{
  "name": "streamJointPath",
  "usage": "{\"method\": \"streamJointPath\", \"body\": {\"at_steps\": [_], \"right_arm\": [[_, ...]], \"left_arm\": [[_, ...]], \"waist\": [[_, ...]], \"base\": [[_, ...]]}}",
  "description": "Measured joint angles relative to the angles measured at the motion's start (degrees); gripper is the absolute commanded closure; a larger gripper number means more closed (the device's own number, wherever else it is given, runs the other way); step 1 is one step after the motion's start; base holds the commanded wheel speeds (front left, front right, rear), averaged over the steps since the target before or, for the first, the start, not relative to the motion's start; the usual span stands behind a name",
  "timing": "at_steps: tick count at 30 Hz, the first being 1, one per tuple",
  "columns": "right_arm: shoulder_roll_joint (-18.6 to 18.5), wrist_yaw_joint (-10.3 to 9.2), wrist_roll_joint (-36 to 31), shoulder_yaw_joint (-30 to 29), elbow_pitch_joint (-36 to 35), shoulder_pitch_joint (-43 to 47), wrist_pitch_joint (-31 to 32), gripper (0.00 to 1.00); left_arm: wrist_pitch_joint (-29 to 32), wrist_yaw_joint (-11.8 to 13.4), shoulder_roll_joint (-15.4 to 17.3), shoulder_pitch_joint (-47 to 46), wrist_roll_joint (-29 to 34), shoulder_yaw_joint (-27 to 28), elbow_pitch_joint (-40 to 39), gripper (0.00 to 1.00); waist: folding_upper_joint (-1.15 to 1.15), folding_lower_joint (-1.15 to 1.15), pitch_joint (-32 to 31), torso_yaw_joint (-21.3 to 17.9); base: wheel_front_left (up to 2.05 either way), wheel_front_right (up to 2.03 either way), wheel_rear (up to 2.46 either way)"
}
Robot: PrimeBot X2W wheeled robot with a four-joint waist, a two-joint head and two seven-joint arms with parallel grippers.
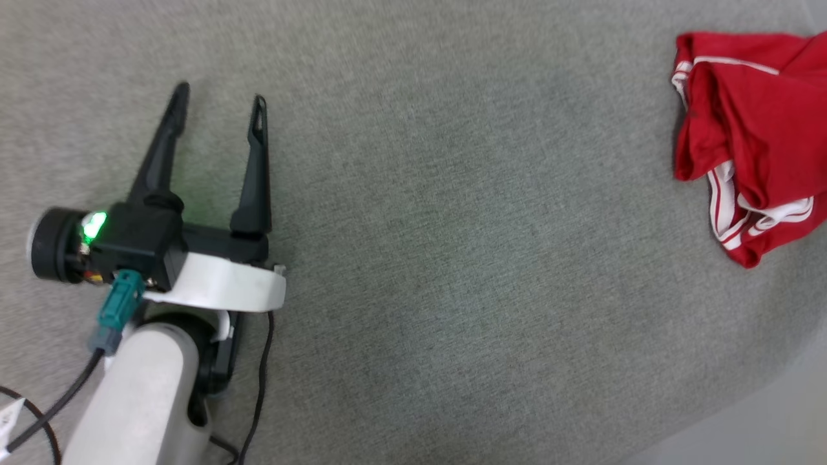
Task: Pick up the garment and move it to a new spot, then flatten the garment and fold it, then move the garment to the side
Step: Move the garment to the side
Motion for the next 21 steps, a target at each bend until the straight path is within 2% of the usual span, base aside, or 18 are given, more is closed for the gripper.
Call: {"method": "streamJointPath", "body": {"at_steps": [9, 21], "right_arm": [[0.7, 0.0, -4.0, 2.9, -3.9, 7.8, -4.2, 0.0], [10.2, 0.0, -6.8, 7.9, -22.5, 24.6, -4.7, 0.0]], "left_arm": [[-4.8, 1.5, -2.2, 6.3, -2.8, 0.9, 4.4, 0.0], [-9.5, 3.4, -5.6, 16.4, -7.5, 2.9, 10.1, 0.0]], "waist": [[0.0, 0.0, -9.0, 2.5], [0.0, -0.01, -21.7, 8.6]], "base": [[0.0, 0.0, 0.0], [0.0, 0.0, 0.0]]}}
